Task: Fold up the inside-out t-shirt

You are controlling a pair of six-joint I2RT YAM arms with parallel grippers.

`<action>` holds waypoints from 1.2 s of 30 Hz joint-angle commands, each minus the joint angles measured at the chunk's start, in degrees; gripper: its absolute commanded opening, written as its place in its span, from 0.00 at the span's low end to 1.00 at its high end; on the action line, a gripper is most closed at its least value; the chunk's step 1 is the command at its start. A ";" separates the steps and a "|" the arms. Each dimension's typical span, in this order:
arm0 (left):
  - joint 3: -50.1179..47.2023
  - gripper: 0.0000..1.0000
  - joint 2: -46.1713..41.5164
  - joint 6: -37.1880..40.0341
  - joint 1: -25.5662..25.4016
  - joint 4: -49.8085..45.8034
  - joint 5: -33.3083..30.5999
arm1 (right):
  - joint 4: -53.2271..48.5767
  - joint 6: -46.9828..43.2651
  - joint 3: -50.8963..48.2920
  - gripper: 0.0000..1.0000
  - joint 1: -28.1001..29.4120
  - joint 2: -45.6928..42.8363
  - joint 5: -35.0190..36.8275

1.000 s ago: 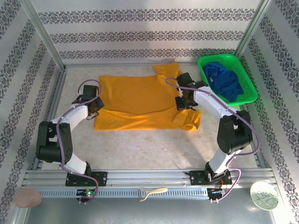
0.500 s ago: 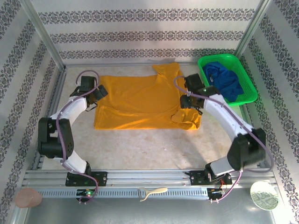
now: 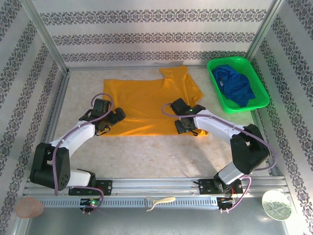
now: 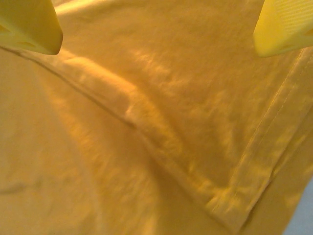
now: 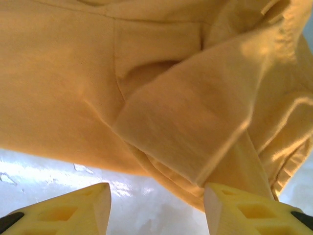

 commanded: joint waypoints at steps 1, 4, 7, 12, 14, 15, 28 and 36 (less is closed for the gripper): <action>-0.74 1.00 0.73 -1.65 -0.27 4.61 -0.31 | 1.74 0.86 2.71 0.54 0.33 2.72 3.43; -1.38 1.00 2.08 -1.27 -0.27 5.53 -0.91 | 2.22 0.54 3.73 0.53 -0.02 5.46 4.54; -2.24 1.00 3.96 -1.58 -0.21 6.82 -1.04 | 2.41 0.30 4.55 0.49 -0.76 7.63 4.80; -4.18 1.00 7.17 -2.65 -0.12 9.41 -2.28 | 2.52 -0.25 4.38 0.03 -2.89 6.95 5.07; -4.82 1.00 8.25 -2.77 0.01 9.82 -2.81 | 2.50 -0.68 4.45 0.00 -4.34 5.09 4.12; -5.15 1.00 8.59 -2.91 0.08 10.03 -3.24 | 2.50 -0.85 4.54 0.00 -5.40 3.93 3.21; -7.99 1.00 11.38 -4.02 0.22 12.98 -3.61 | 2.97 -3.28 12.20 0.00 -17.50 5.38 -2.04; -8.81 1.00 10.53 -4.10 0.25 12.64 -4.08 | 3.20 -1.63 12.08 0.00 -24.85 8.29 -0.32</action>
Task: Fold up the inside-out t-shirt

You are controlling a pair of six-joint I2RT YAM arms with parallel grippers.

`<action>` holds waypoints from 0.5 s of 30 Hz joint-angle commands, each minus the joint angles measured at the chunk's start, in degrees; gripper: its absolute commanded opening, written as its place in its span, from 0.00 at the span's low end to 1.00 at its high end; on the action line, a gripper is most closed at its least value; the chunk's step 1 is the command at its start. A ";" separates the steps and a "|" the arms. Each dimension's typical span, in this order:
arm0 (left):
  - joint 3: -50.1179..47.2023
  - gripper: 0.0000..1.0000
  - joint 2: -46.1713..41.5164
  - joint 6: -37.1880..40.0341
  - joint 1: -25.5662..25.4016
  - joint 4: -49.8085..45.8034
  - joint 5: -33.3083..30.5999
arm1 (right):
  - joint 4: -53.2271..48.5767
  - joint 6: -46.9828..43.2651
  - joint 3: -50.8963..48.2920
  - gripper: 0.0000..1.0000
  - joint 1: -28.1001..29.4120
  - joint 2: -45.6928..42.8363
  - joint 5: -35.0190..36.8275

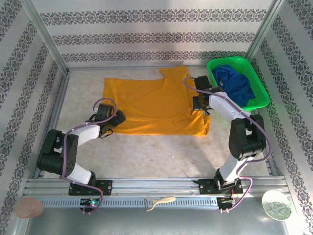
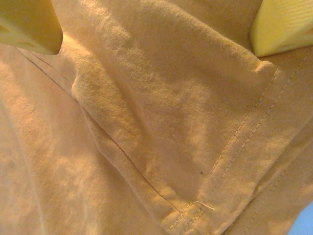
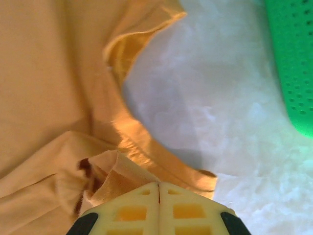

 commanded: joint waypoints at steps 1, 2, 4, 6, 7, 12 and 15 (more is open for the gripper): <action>-2.99 1.00 1.61 -1.58 0.21 -3.60 0.11 | -0.27 0.82 -0.90 0.00 -2.43 0.26 1.76; -3.10 1.00 1.37 -1.64 0.20 -3.65 0.11 | -0.27 1.23 -1.42 0.00 -3.10 -0.02 2.59; -3.17 1.00 0.63 -1.53 0.21 -4.02 0.02 | -0.27 2.05 -2.96 0.03 -4.43 -1.23 3.22; -2.89 1.00 -0.35 -1.38 0.23 -4.70 0.16 | -0.27 2.78 -4.51 0.41 -4.81 -3.29 4.82; -2.62 1.00 -1.12 -1.34 0.16 -5.31 0.28 | -0.10 2.93 -5.71 0.47 -4.72 -4.93 4.71; -1.08 1.00 -5.95 -1.27 0.12 -7.86 1.18 | 2.14 1.64 -8.76 0.48 -2.30 -11.94 -0.28; -0.14 1.00 -7.92 -0.71 0.14 -9.16 1.34 | 1.41 0.23 -5.98 0.48 0.14 -10.60 -5.32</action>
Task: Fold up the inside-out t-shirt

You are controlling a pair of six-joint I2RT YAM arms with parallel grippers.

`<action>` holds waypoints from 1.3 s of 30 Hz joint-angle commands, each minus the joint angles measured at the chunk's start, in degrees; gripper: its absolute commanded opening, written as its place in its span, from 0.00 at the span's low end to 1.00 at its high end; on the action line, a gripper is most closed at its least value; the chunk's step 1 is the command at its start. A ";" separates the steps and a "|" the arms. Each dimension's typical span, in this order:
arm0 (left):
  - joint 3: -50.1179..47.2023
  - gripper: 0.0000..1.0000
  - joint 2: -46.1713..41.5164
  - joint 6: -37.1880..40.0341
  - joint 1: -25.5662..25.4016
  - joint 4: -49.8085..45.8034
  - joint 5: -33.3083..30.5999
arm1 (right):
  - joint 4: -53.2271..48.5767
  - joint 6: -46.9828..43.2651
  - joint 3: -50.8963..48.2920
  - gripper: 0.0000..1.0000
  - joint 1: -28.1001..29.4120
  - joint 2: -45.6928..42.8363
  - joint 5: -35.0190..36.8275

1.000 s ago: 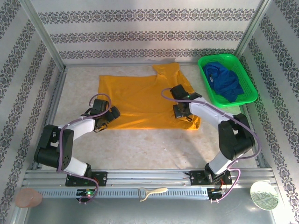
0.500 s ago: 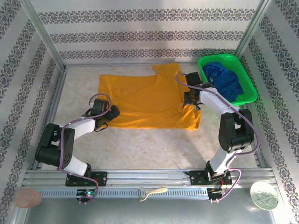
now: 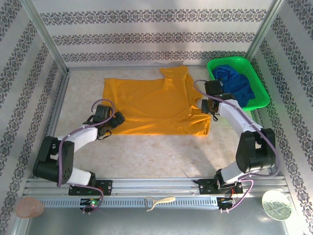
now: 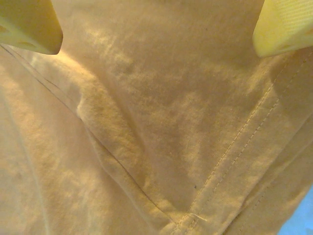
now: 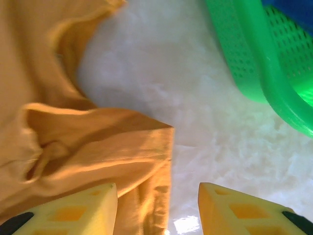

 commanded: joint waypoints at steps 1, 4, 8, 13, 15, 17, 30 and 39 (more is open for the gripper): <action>1.03 1.00 -2.31 -0.16 0.19 -4.39 0.44 | 0.20 -1.53 3.25 0.48 2.64 2.02 -6.66; 1.57 1.00 -2.42 0.31 0.21 -4.91 0.51 | -0.82 -1.71 6.97 0.48 4.47 7.93 -9.59; 1.89 1.00 -2.24 0.44 0.20 -5.01 0.96 | -1.78 -1.40 10.67 0.48 5.91 15.15 -10.14; 1.86 1.00 -2.99 0.05 0.13 -4.70 1.56 | -2.14 -1.10 11.70 0.48 6.34 18.84 -7.46; 1.97 1.00 -3.36 -0.04 0.16 -4.62 1.66 | -1.49 -0.87 10.90 0.47 6.34 18.95 -7.12; 2.04 1.00 -3.65 -0.24 0.15 -4.64 1.83 | -1.09 -0.83 10.49 0.45 6.35 19.40 -7.30; 2.24 1.00 -5.30 -0.61 0.11 -4.72 1.88 | -1.43 -0.91 12.15 0.00 6.41 20.71 -9.35; 2.33 1.00 -5.01 -0.14 0.15 -4.72 2.14 | -3.78 -0.39 20.53 0.00 6.59 22.17 -11.63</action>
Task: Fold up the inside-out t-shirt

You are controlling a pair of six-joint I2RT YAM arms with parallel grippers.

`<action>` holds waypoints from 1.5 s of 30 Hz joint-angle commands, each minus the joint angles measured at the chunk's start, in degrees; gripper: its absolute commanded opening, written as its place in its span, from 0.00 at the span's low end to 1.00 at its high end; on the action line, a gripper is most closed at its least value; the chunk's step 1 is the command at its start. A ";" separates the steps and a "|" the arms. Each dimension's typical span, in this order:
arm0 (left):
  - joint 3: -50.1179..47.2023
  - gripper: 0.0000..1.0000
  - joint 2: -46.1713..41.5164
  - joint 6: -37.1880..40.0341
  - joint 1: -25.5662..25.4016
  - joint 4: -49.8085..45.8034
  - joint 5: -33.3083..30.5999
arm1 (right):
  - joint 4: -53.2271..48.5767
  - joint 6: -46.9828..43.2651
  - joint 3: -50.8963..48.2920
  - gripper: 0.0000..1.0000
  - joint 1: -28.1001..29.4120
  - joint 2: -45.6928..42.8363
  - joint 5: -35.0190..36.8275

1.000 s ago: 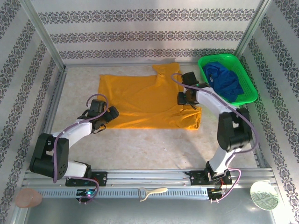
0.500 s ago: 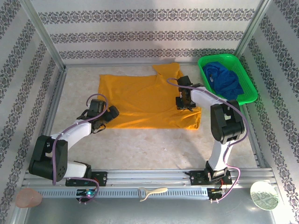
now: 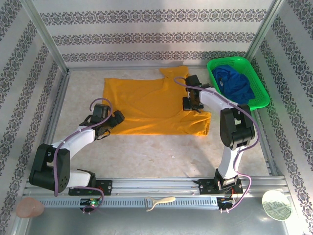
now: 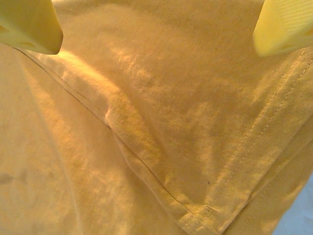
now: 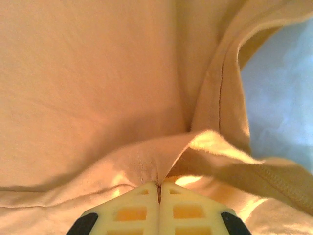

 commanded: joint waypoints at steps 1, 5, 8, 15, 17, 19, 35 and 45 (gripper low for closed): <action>1.73 1.00 -0.36 -0.14 0.15 -1.50 0.61 | -1.83 0.80 5.08 0.00 0.53 1.73 -1.51; 1.45 1.00 0.26 -0.32 0.16 -0.83 0.94 | -1.77 1.21 9.30 0.00 0.99 5.36 -2.94; 1.22 1.00 1.15 -0.68 0.15 -0.13 1.22 | -0.51 0.48 12.07 0.08 1.47 8.22 -6.59; 2.44 1.00 2.78 -0.28 0.14 -0.72 2.12 | 2.07 2.50 4.29 0.53 0.65 -1.26 -3.77; 2.90 1.00 2.41 -0.08 0.12 -1.08 2.48 | 2.36 4.74 -1.89 0.53 -1.17 -6.95 -3.14; 3.31 1.00 2.00 0.21 0.17 -1.79 2.77 | 3.45 6.63 -9.01 0.54 -3.49 -12.61 -3.12; 5.39 1.00 6.69 3.17 2.36 -1.71 6.29 | 14.08 15.00 -37.04 0.54 -11.84 -24.48 -12.32; -1.09 1.00 9.83 1.16 5.32 5.04 6.43 | 15.70 24.30 -47.16 0.00 -11.99 -36.52 -11.39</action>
